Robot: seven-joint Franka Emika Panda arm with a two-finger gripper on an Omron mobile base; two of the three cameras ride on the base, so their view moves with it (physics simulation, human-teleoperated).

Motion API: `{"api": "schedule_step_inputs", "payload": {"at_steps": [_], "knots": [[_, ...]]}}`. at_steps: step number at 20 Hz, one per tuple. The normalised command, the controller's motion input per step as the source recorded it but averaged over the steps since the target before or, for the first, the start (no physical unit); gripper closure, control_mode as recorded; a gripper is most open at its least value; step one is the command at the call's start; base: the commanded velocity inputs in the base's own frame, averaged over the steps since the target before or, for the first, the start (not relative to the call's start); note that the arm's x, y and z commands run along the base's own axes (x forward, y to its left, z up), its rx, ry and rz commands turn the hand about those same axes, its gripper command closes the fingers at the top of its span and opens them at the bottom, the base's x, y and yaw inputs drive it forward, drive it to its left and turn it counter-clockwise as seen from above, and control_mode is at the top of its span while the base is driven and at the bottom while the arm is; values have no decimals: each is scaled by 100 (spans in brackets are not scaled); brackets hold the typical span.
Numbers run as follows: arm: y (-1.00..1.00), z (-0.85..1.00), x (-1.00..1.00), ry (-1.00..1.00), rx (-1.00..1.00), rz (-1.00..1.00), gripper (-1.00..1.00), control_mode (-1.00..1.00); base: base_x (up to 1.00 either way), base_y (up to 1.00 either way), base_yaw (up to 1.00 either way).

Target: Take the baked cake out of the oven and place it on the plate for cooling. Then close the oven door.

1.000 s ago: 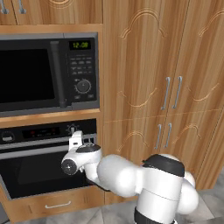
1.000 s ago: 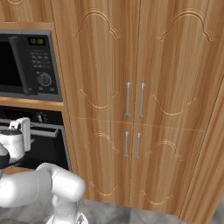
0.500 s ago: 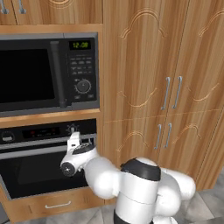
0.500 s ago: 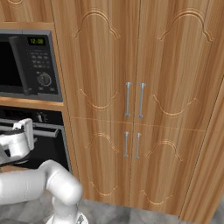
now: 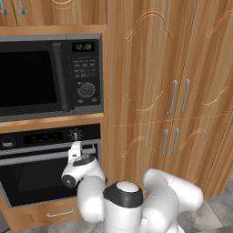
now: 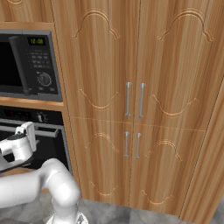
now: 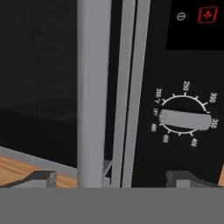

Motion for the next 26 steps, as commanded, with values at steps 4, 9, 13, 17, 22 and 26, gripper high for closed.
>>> {"api": "schedule_step_inputs", "payload": {"at_steps": [4, 9, 13, 17, 22, 26], "knots": [[5, -21, 26, -9, 2, 0, -100, -100, 0, 0, 0], [5, -21, 32, -8, 3, 0, -100, -100, 0, 0, 0], [6, -23, 36, -1, 0, 0, -100, -100, 0, 0, 0], [8, -22, 36, 0, 0, 0, -100, -100, 0, 0, 0], [12, -19, 33, 0, 0, 0, -100, -100, 0, 0, 0], [14, -26, 16, 0, 0, 0, -100, -100, 0, 0, 0]]}}
